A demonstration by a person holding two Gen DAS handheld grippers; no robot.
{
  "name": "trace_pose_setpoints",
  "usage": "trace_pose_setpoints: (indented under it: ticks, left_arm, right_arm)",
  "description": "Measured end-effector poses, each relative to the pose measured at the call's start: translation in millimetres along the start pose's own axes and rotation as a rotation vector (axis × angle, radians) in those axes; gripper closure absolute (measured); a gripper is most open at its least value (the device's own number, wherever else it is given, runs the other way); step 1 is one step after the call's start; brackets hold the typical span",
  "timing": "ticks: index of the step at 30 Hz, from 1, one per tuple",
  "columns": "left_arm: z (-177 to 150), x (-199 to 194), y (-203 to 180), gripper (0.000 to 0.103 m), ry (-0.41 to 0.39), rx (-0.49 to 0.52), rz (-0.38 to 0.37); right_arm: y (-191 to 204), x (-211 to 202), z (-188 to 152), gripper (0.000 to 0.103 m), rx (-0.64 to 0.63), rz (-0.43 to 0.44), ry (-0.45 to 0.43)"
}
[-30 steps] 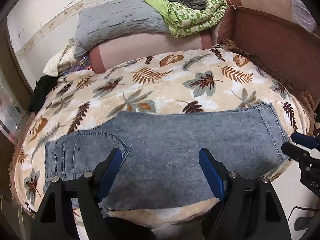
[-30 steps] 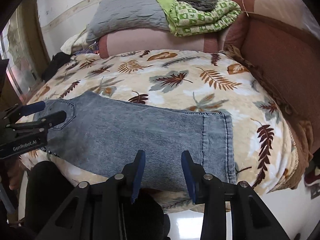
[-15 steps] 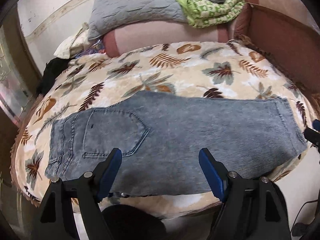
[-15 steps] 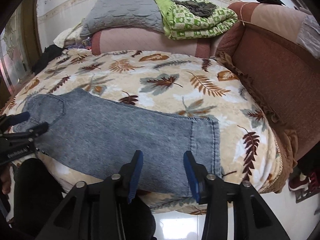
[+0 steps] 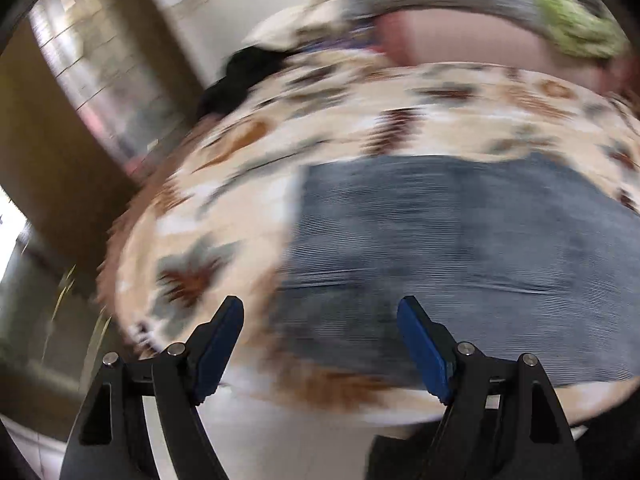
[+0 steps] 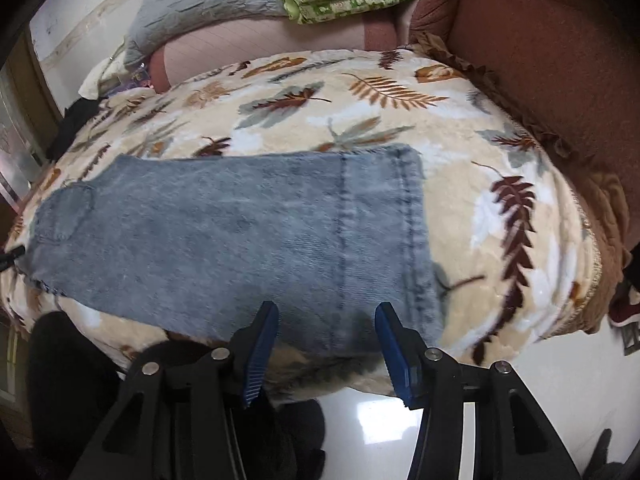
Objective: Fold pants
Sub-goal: 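Grasp the jeans edge with the right gripper while the left gripper grasps the pocket side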
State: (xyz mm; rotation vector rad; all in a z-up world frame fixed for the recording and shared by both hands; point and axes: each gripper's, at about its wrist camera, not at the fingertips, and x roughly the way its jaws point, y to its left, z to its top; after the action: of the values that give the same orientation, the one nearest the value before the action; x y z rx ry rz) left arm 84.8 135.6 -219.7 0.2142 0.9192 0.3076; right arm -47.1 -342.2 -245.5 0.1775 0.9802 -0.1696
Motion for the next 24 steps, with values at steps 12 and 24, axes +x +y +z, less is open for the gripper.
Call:
trace_pose_setpoints:
  ticks: [12,24]
  left_arm:
    - [-6,20,62,0.023,0.041,-0.148,-0.051]
    - [-5,63,9,0.023,0.073,0.000,-0.065]
  right_arm:
    - [50,40,18,0.049,-0.050,0.040,0.070]
    - [36,58,20,0.049,-0.024,0.018,0.106]
